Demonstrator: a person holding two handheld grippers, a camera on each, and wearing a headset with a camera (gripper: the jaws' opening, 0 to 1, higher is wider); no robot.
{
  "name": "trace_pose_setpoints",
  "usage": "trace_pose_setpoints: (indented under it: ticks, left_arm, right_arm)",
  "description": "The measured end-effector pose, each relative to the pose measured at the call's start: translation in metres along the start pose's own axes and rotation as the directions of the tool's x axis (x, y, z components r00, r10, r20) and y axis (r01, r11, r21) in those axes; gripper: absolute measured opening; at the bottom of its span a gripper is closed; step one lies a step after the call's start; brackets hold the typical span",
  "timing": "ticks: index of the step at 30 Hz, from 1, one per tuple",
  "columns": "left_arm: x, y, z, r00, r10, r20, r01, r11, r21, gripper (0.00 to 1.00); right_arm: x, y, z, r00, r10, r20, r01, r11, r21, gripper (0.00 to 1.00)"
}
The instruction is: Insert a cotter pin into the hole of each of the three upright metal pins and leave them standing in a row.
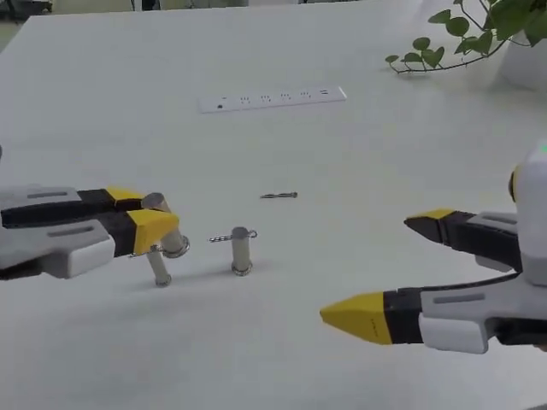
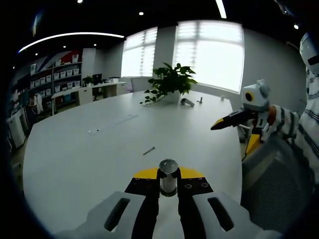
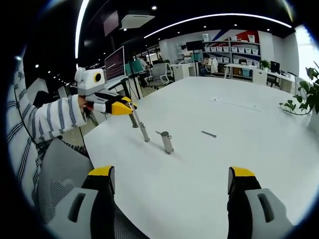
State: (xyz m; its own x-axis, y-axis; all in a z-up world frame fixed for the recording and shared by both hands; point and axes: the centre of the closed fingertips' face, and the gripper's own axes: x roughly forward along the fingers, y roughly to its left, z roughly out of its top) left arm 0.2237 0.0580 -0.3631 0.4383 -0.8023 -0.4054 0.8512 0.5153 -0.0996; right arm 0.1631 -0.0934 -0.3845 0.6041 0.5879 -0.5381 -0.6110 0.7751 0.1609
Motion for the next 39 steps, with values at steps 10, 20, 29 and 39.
trace_pose_setpoints:
  ticks: [10,20,29,39]
  left_arm:
    - [0.026,-0.035,-0.01,0.997,-0.067,-0.038,0.067,0.997,0.022,0.09]
    - [0.049,-0.057,-0.02,0.9912,-0.105,-0.081,0.108,0.993,0.041,0.09]
    - [0.06,-0.067,-0.027,0.9869,-0.112,-0.116,0.123,0.987,0.1,0.09]
    - [0.072,-0.071,-0.046,0.977,-0.106,-0.185,0.135,0.979,0.15,0.09]
  right_arm:
    - [-0.001,0.001,0.001,0.9998,0.009,0.018,-0.009,1.0,0.008,0.92]
    - [-0.001,0.001,0.002,0.9996,0.012,0.025,-0.013,1.0,0.009,0.92]
    - [0.001,0.002,0.0,0.9995,0.02,0.023,-0.02,1.0,0.015,0.92]
    - [0.002,0.001,-0.003,0.9996,0.023,0.015,-0.024,1.0,0.017,0.92]
